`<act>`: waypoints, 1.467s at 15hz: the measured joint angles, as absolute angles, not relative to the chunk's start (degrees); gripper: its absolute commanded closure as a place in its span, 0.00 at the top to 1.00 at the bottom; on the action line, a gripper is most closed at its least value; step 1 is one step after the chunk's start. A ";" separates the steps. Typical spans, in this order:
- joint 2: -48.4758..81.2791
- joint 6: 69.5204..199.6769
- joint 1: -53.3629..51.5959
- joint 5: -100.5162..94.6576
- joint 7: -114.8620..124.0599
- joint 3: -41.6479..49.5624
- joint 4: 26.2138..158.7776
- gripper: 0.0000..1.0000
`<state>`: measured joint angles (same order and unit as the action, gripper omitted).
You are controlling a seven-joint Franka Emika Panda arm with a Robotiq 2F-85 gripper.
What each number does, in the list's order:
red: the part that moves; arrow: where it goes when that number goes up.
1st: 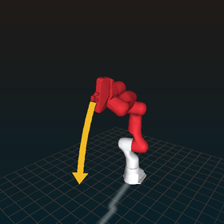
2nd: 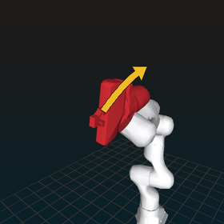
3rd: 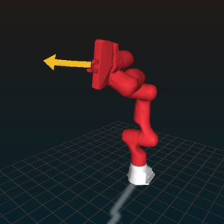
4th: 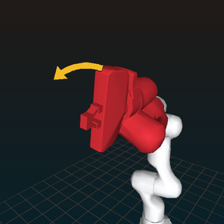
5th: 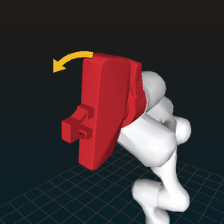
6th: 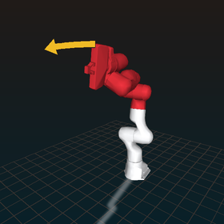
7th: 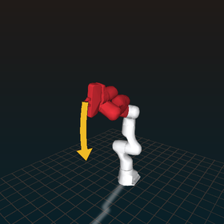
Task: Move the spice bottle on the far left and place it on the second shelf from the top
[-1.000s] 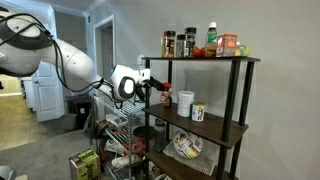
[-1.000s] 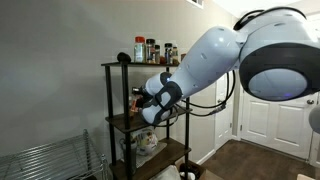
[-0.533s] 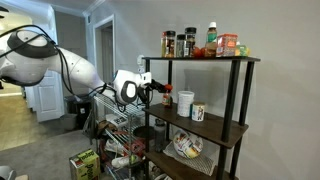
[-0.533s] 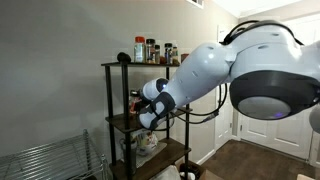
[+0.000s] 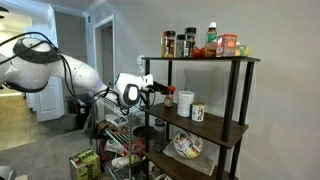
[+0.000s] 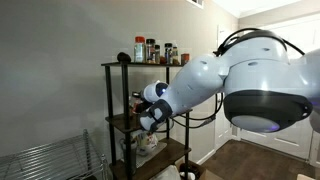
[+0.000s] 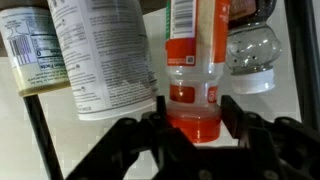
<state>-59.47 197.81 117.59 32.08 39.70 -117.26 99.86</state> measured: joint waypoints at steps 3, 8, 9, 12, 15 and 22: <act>-60.80 197.81 117.48 32.42 39.70 -116.27 99.76 0.31; -62.09 197.81 117.11 32.42 39.69 -115.67 99.80 0.31; -62.28 197.81 116.91 32.42 39.69 -115.51 99.83 0.31; -62.53 197.81 116.32 32.42 39.68 -115.19 100.00 0.31; -62.45 197.81 115.52 31.85 39.68 -115.19 100.46 0.31; -60.44 197.81 111.70 30.19 39.68 -114.81 107.57 0.31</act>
<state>-60.44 197.81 111.70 30.19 39.68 -114.81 107.57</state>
